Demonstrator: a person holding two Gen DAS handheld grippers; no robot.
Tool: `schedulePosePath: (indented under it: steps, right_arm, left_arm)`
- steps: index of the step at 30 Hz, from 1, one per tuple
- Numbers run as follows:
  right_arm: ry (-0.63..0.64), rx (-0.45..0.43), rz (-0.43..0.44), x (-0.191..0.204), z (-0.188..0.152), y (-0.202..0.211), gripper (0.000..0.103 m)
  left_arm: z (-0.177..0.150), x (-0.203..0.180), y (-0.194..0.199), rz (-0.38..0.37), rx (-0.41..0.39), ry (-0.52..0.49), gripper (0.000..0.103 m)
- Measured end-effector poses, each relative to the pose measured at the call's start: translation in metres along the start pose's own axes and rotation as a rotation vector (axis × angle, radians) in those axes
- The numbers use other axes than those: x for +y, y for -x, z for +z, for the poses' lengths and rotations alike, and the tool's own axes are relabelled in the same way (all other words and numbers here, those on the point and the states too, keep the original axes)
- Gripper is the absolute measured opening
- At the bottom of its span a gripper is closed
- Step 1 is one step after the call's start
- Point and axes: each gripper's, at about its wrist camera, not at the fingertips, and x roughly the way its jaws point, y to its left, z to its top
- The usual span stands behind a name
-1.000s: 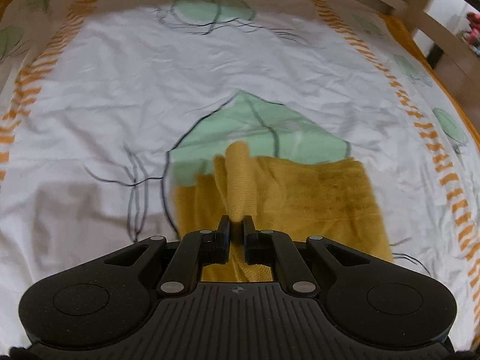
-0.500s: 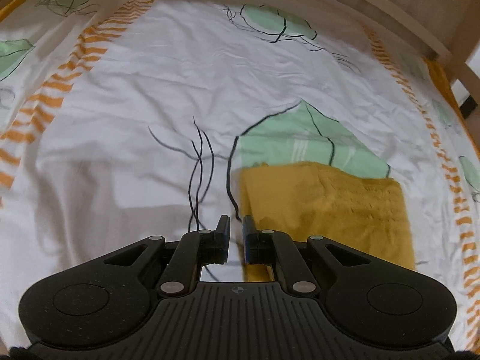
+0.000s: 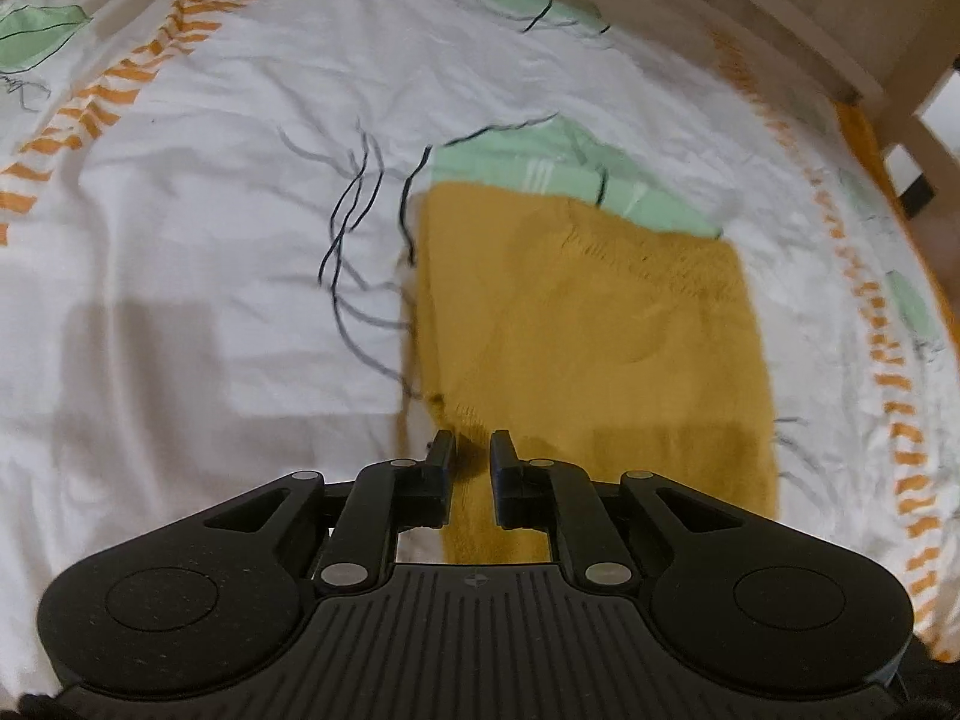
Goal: Fold small clothes
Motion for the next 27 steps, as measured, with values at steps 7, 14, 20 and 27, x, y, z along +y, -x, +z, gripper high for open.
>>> schedulePosePath:
  steps: [7, 14, 20, 27]
  right_arm:
    - [0.032, -0.002, -0.008, 0.001, 0.017, -0.011, 0.024]
    - [0.083, -0.036, -0.063, -0.005, 0.049, -0.027, 0.062]
    - [0.132, -0.038, -0.066, -0.018, 0.073, -0.047, 0.062]
    - [0.099, 0.006, -0.178, -0.062, 0.088, -0.066, 0.053]
  left_arm:
    - [-0.008, 0.01, -0.026, -0.031, 0.061, 0.007, 0.02]
    - [-0.006, 0.019, -0.031, -0.057, 0.095, 0.053, 0.022]
    - [-0.001, 0.019, -0.03, -0.058, 0.096, 0.076, 0.023]
    - [0.001, 0.015, -0.025, -0.063, 0.068, 0.055, 0.023]
